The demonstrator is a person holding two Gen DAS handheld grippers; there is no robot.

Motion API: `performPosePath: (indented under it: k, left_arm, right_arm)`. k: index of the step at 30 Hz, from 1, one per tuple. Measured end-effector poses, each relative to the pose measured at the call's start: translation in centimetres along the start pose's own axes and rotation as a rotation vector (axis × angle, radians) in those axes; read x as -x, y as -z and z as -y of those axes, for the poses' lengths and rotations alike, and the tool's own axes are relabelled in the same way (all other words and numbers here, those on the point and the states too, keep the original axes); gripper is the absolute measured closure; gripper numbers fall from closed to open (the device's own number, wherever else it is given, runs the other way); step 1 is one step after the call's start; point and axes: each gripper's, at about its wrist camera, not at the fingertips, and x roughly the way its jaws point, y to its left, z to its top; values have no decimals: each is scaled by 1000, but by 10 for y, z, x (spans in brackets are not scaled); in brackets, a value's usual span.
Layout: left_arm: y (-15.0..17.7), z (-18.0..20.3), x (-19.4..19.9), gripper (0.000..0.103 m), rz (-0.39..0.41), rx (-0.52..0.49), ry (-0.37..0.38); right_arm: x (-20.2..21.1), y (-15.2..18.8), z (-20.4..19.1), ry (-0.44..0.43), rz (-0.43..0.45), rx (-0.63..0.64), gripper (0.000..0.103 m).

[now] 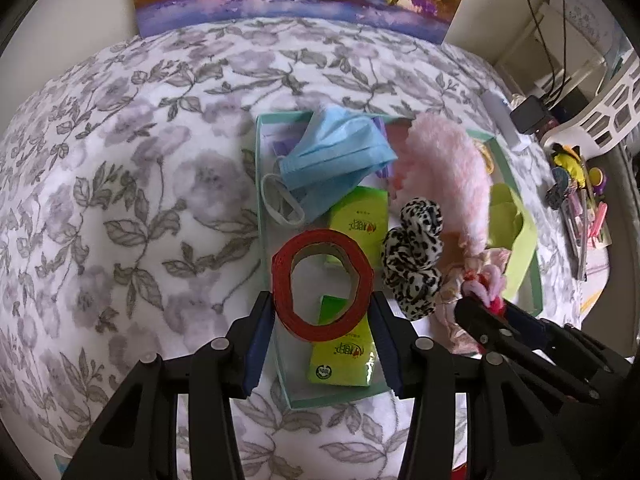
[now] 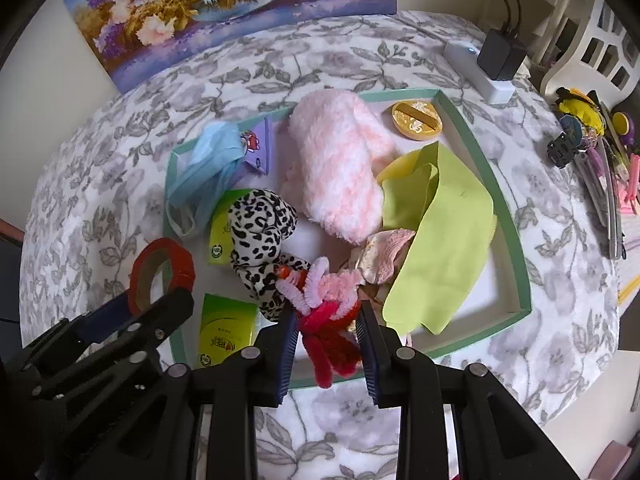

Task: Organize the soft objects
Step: 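Carry the red tape roll and red plush toy into the tray and release both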

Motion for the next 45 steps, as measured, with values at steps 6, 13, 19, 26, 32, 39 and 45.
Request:
performPosePath:
  k: [6,13,19,26,32,39,45]
  left_arm:
    - [-1,-3,-17,53,-45,21,19]
    - [-3,2,-24,53,-47,3,9]
    - [-5,4,-25,53,-47,-8,-5]
    - [-6,3,-22,52,-46,-9,3]
    - [-7,-1,-17,52,-44,7,2]
    - [-6,-22,-4,43,-26,76,-51]
    - [-5,-51,3,40,-10,170,-96]
  right_arm:
    - [-4,-4,4,-4,-11,-7,72]
    - [-6,-9,7,-7,-14,-16,72]
    - [-6,-10,7,-11,-12,-19,72]
    - [-1,-11,6,-17,5,-23,71]
    - [1,-11,7,-21,13,-28,71]
    - [1,-11,8,-28,14,-33,69]
    - [0,-11,5,-17,11,-26,69]
